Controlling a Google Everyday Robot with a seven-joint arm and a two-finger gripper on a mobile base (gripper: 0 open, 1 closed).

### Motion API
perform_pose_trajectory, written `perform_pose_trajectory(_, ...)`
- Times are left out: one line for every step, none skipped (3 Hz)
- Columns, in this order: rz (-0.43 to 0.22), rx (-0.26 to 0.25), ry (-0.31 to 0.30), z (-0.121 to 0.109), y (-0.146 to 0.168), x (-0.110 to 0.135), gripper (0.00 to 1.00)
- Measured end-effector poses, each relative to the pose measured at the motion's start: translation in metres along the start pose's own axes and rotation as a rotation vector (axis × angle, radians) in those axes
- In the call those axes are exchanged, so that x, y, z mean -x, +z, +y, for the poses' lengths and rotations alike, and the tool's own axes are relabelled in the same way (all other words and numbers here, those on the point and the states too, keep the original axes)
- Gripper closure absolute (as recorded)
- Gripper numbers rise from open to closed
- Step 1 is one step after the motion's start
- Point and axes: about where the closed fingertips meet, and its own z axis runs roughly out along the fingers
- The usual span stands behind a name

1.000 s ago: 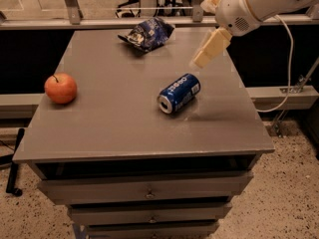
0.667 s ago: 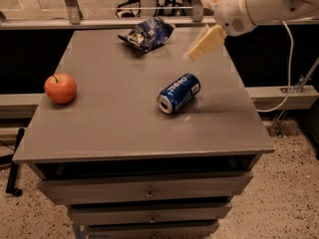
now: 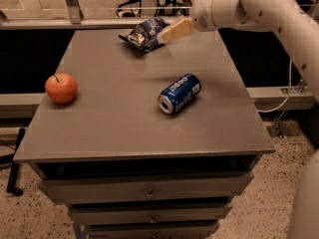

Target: Pick blue chip bag

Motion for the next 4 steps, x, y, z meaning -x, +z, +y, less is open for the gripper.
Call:
perform_pose_trajectory(0.026,-0.046,0.023,-0.026,0.053,-0.008,0.0)
perform_pose_trajectory(0.117,-0.059,0.013,-0.043,0.097,-0.033,0.0)
perform_pose_trajectory(0.168,-0.046,0.029,-0.05,0.123,-0.058,0.0)
perform_pose_trajectory(0.175,-0.016,0.058,-0.053,0.144,-0.08,0.02)
